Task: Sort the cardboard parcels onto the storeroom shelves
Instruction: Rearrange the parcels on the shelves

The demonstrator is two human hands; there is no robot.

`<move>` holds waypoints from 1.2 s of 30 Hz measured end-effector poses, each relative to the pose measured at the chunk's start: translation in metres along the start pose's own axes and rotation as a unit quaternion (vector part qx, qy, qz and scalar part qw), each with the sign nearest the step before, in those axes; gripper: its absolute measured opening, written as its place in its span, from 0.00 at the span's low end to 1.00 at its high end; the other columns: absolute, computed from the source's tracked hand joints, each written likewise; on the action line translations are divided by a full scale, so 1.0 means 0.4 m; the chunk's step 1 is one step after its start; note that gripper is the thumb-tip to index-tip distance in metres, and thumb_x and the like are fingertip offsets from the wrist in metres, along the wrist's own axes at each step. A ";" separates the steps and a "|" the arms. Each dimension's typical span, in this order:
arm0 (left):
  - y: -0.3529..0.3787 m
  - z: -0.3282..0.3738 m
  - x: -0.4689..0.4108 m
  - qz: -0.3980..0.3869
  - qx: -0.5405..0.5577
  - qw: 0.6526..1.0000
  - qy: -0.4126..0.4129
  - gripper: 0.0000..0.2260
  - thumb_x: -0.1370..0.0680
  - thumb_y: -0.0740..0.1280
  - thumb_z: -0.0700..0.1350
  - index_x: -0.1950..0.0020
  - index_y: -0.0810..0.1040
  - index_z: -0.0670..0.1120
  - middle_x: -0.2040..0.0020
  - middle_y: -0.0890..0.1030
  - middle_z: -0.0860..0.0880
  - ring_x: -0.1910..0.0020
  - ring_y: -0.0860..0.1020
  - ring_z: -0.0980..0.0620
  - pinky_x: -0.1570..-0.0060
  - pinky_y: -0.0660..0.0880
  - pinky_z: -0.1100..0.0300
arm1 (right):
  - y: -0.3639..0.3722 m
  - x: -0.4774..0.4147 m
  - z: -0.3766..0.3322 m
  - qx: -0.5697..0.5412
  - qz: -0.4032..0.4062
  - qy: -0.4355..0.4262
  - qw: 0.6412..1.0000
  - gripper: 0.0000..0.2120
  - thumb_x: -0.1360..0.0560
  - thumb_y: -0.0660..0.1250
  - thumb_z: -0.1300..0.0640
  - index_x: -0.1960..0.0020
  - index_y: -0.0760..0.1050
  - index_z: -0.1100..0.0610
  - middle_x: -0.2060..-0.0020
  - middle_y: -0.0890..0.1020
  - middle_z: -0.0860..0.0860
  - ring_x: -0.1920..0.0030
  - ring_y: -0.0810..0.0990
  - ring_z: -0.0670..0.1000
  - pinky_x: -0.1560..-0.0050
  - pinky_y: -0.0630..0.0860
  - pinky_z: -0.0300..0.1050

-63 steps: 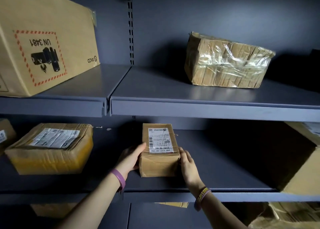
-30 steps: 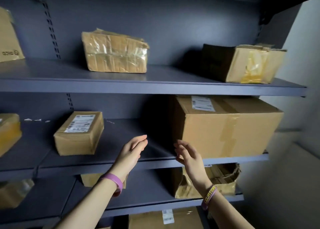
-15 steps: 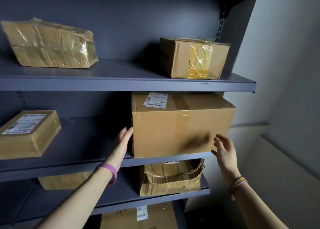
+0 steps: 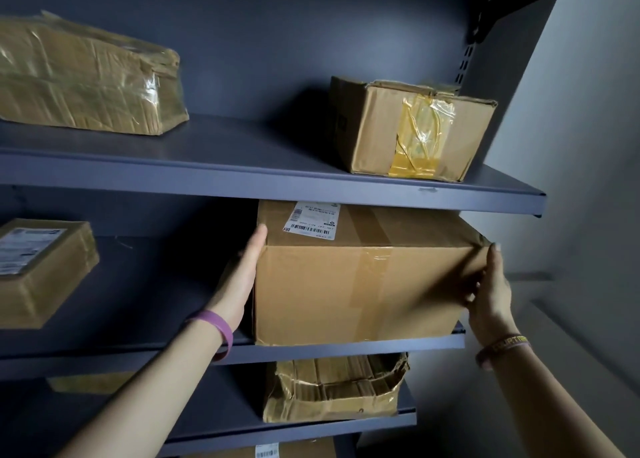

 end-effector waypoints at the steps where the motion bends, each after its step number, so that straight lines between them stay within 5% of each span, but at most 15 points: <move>1: 0.005 0.008 0.005 0.003 0.000 1.000 0.000 0.44 0.44 0.61 0.81 0.31 0.70 0.63 0.32 0.73 0.58 0.31 0.69 0.53 0.29 0.57 0.43 | 0.000 -0.008 -0.007 -0.001 0.000 0.008 1.000 0.42 0.29 0.60 0.28 0.27 0.66 0.56 0.37 0.72 0.51 0.35 0.70 0.53 0.31 0.66 0.57; 5: 0.017 0.014 0.038 0.026 0.019 0.999 -0.006 0.21 0.34 0.61 0.72 0.48 0.81 0.66 0.49 0.84 0.59 0.45 0.78 0.56 0.39 0.69 0.48 | 0.018 0.006 -0.032 0.036 -0.035 -0.005 0.999 0.33 0.30 0.64 0.30 0.36 0.72 0.53 0.43 0.74 0.50 0.39 0.72 0.54 0.32 0.67 0.58; 9: 0.013 0.011 0.118 0.071 0.027 0.997 0.010 0.13 0.30 0.60 0.68 0.61 0.82 0.67 0.59 0.85 0.60 0.55 0.79 0.58 0.59 0.69 0.57 | -0.018 0.056 -0.042 0.036 -0.059 -0.022 0.997 0.28 0.41 0.68 0.29 0.57 0.69 0.50 0.61 0.72 0.48 0.56 0.70 0.50 0.55 0.67 0.47; 12: 0.014 -0.022 0.203 0.076 0.032 0.996 0.012 0.16 0.32 0.60 0.66 0.56 0.84 0.62 0.54 0.86 0.56 0.53 0.81 0.56 0.55 0.72 0.55 | -0.083 0.098 -0.032 0.016 -0.073 -0.042 0.996 0.26 0.41 0.67 0.31 0.56 0.69 0.50 0.62 0.71 0.47 0.59 0.70 0.47 0.56 0.65 0.45; 16: 0.022 -0.081 0.317 0.084 0.059 0.994 0.028 0.16 0.23 0.57 0.56 0.44 0.80 0.52 0.47 0.84 0.50 0.47 0.78 0.51 0.43 0.70 0.53 | -0.186 0.180 0.010 0.005 -0.094 -0.065 0.993 0.17 0.34 0.66 0.38 0.52 0.73 0.47 0.60 0.78 0.39 0.58 0.75 0.37 0.54 0.68 0.39; 19: 0.036 -0.114 0.394 0.093 0.085 0.991 0.035 0.14 0.20 0.55 0.49 0.43 0.78 0.47 0.47 0.81 0.45 0.49 0.76 0.49 0.46 0.69 0.54 | -0.257 0.234 0.044 0.013 -0.096 -0.079 0.992 0.12 0.28 0.65 0.46 0.47 0.75 0.49 0.58 0.82 0.35 0.58 0.77 0.29 0.52 0.68 0.36; 24: 0.044 -0.156 0.473 0.128 0.095 0.987 0.018 0.11 0.20 0.54 0.45 0.51 0.76 0.48 0.46 0.80 0.45 0.46 0.74 0.50 0.45 0.69 0.57 | -0.317 0.287 0.104 0.033 -0.105 -0.057 0.992 0.16 0.21 0.62 0.55 0.33 0.70 0.54 0.44 0.78 0.47 0.43 0.75 0.47 0.43 0.65 0.42; 28: 0.043 -0.169 0.483 0.132 0.101 0.986 0.012 0.11 0.21 0.55 0.46 0.45 0.75 0.47 0.41 0.80 0.42 0.44 0.75 0.49 0.41 0.70 0.55 | -0.318 0.298 0.091 0.032 -0.112 -0.048 0.992 0.12 0.21 0.63 0.52 0.38 0.69 0.50 0.48 0.77 0.40 0.47 0.75 0.44 0.43 0.63 0.42; 31: 0.048 -0.146 0.464 0.115 0.124 0.985 0.018 0.11 0.21 0.58 0.48 0.45 0.78 0.49 0.46 0.83 0.46 0.44 0.75 0.48 0.44 0.70 0.55 | -0.296 0.281 0.067 0.036 -0.125 -0.053 0.990 0.17 0.27 0.64 0.42 0.43 0.70 0.49 0.50 0.78 0.42 0.50 0.75 0.42 0.46 0.66 0.43; 36: 0.058 -0.051 0.401 0.114 0.072 0.990 0.031 0.12 0.27 0.64 0.65 0.46 0.80 0.65 0.46 0.83 0.58 0.43 0.77 0.57 0.48 0.71 0.58 | -0.208 0.199 -0.030 0.046 -0.105 -0.081 0.990 0.13 0.25 0.65 0.39 0.58 0.70 0.47 0.62 0.74 0.43 0.61 0.72 0.45 0.53 0.68 0.40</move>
Point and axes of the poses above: each hand's wrist, its own x-axis away from the middle knuckle, its own y-axis out of the palm, z = x × y, the point moved 10 cm from there along -x, towards the middle knuckle
